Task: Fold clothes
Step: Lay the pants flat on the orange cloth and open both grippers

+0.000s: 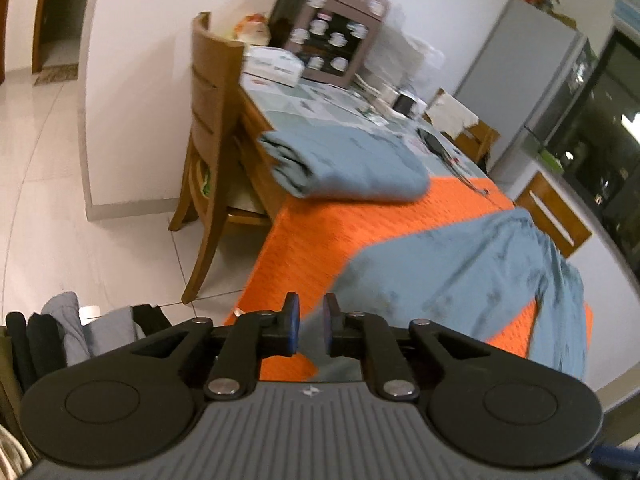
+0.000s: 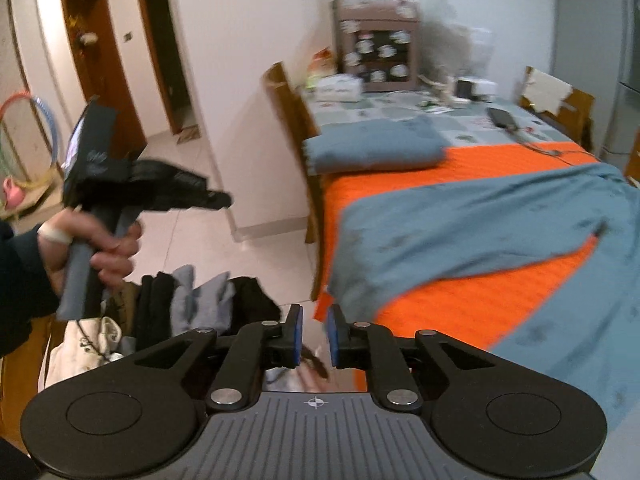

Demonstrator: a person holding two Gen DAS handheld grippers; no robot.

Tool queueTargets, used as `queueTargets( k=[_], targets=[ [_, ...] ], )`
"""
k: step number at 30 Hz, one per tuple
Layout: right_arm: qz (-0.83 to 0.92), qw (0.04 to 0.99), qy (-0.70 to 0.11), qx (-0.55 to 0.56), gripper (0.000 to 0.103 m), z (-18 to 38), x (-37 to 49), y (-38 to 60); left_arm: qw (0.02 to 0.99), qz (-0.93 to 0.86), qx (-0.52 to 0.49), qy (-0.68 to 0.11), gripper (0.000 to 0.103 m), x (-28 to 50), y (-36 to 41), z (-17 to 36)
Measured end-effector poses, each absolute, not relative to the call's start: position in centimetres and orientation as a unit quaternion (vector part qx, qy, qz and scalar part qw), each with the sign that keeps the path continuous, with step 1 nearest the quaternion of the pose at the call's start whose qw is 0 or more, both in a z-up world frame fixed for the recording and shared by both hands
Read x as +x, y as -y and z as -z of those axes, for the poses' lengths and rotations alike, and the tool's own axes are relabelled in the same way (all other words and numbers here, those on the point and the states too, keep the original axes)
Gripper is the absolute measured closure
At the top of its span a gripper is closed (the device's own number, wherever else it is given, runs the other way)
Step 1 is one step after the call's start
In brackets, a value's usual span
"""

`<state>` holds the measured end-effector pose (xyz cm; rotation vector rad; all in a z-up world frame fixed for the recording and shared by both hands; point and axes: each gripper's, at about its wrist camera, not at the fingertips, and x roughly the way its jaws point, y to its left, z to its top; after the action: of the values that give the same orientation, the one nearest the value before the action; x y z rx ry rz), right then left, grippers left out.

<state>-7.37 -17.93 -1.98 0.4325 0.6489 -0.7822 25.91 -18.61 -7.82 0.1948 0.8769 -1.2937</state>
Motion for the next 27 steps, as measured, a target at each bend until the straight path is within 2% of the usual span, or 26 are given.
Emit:
queueTargets(
  k=[2,4,16,18,21,27],
  targets=[
    [0.375,0.852,-0.303,0.204,0.081,1.8,-10.7,18.3,0.707,0.581,0.09,-0.392,0.084,22.6,18.2,7.6],
    [0.374,0.854,-0.303,0.199,0.081,1.7,-14.4,18.8,0.71,0.579,0.087,-0.391,0.081,19.6,18.0,7.5],
    [0.395,0.845,-0.306,0.191,0.081,0.7,-34.8,24.8,0.721,0.562,0.069,-0.4,0.075,1.4,17.4,5.9],
    [0.403,0.841,-0.304,0.193,0.081,0.5,-37.4,26.2,0.72,0.561,0.072,-0.401,0.075,-0.6,18.0,5.7],
    [0.411,0.837,-0.305,0.191,0.08,0.5,-41.2,29.1,0.72,0.562,0.081,-0.399,0.069,-3.1,19.4,5.8],
    [0.409,0.836,-0.317,0.182,0.08,0.8,-46.7,36.0,0.736,0.541,0.085,-0.399,0.069,-6.7,23.0,6.9]
  ],
)
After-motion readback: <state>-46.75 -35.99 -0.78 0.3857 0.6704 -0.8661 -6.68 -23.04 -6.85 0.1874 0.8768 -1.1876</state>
